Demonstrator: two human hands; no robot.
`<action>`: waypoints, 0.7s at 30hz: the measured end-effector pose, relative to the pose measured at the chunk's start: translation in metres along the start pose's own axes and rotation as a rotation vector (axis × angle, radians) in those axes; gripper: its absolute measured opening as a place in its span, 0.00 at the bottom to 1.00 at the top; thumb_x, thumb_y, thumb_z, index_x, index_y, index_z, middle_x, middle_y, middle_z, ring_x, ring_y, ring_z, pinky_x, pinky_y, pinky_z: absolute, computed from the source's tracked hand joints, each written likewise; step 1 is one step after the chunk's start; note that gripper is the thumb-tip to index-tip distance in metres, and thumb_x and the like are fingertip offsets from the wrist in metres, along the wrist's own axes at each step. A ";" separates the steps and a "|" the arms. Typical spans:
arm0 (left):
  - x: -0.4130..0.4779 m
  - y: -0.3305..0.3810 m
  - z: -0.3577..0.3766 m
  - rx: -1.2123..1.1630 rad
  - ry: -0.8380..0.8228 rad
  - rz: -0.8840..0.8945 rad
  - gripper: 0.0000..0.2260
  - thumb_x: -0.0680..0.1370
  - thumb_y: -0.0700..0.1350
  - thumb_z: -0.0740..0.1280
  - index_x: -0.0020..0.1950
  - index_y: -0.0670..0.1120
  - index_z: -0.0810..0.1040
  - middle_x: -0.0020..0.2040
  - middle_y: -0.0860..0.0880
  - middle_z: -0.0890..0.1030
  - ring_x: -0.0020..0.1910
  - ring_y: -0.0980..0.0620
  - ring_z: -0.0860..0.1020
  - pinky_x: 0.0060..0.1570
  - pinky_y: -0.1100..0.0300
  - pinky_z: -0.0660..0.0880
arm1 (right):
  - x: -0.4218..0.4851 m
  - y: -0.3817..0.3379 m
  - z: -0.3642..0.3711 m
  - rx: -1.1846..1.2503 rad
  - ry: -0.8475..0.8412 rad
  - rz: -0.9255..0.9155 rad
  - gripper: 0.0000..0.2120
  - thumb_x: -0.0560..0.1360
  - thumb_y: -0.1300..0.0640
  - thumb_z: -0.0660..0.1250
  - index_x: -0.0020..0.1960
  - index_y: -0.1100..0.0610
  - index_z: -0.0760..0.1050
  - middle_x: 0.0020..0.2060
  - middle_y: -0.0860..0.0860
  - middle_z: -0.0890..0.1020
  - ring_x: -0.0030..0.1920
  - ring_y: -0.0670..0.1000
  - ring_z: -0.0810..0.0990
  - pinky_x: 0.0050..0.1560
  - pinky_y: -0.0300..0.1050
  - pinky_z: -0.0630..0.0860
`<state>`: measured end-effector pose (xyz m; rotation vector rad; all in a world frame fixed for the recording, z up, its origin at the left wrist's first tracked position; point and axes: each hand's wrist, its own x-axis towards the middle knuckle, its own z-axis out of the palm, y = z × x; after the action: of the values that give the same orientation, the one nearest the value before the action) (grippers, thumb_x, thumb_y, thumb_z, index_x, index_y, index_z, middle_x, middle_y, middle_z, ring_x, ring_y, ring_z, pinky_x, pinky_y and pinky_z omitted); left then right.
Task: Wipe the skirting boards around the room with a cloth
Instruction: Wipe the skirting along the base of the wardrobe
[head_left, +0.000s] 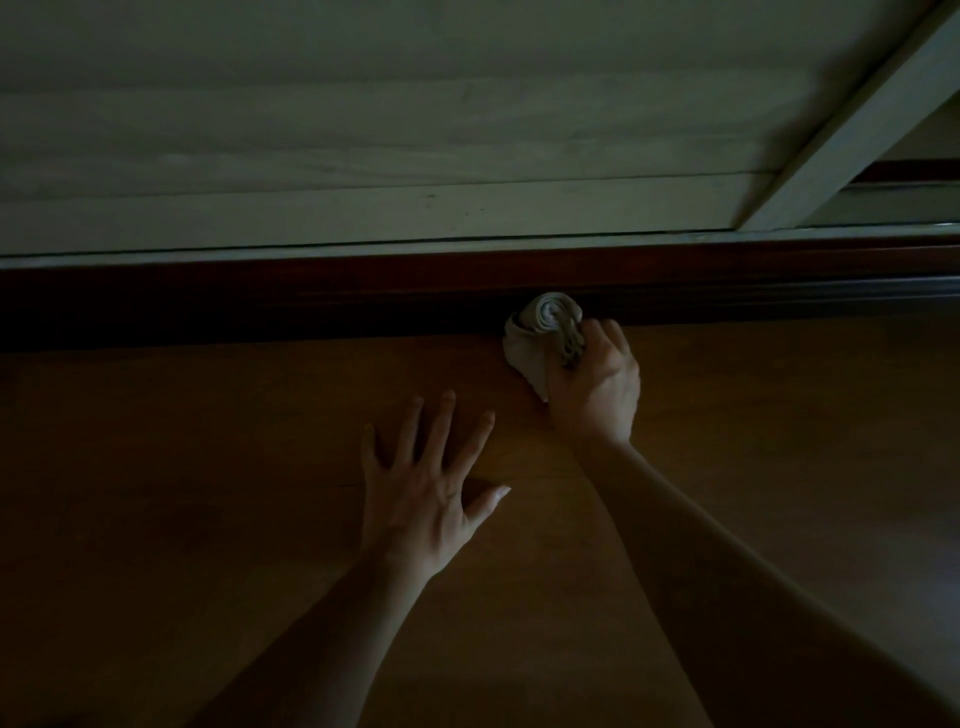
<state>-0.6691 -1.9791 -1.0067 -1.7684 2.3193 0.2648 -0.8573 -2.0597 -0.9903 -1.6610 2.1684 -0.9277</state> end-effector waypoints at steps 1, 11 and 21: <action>0.000 0.000 -0.001 -0.004 0.002 -0.003 0.34 0.77 0.74 0.39 0.80 0.63 0.40 0.83 0.48 0.47 0.81 0.40 0.47 0.71 0.29 0.53 | 0.002 0.002 -0.002 0.001 -0.004 -0.002 0.12 0.75 0.52 0.69 0.51 0.61 0.76 0.45 0.53 0.77 0.41 0.46 0.70 0.38 0.41 0.64; 0.000 0.001 0.000 -0.019 0.010 -0.023 0.32 0.78 0.72 0.42 0.81 0.64 0.47 0.83 0.48 0.50 0.80 0.41 0.50 0.72 0.30 0.53 | 0.009 0.028 -0.027 -0.004 0.040 0.152 0.11 0.77 0.54 0.68 0.53 0.62 0.77 0.50 0.56 0.78 0.47 0.53 0.76 0.43 0.43 0.67; 0.002 0.002 0.001 -0.004 0.026 -0.015 0.29 0.80 0.68 0.45 0.80 0.63 0.52 0.82 0.47 0.55 0.79 0.40 0.55 0.70 0.29 0.58 | 0.005 0.017 -0.019 0.000 0.007 0.104 0.12 0.76 0.53 0.69 0.53 0.61 0.76 0.49 0.54 0.77 0.44 0.47 0.72 0.41 0.43 0.67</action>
<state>-0.6713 -1.9799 -1.0079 -1.8011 2.3241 0.2453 -0.8826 -2.0557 -0.9851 -1.5303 2.2359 -0.9052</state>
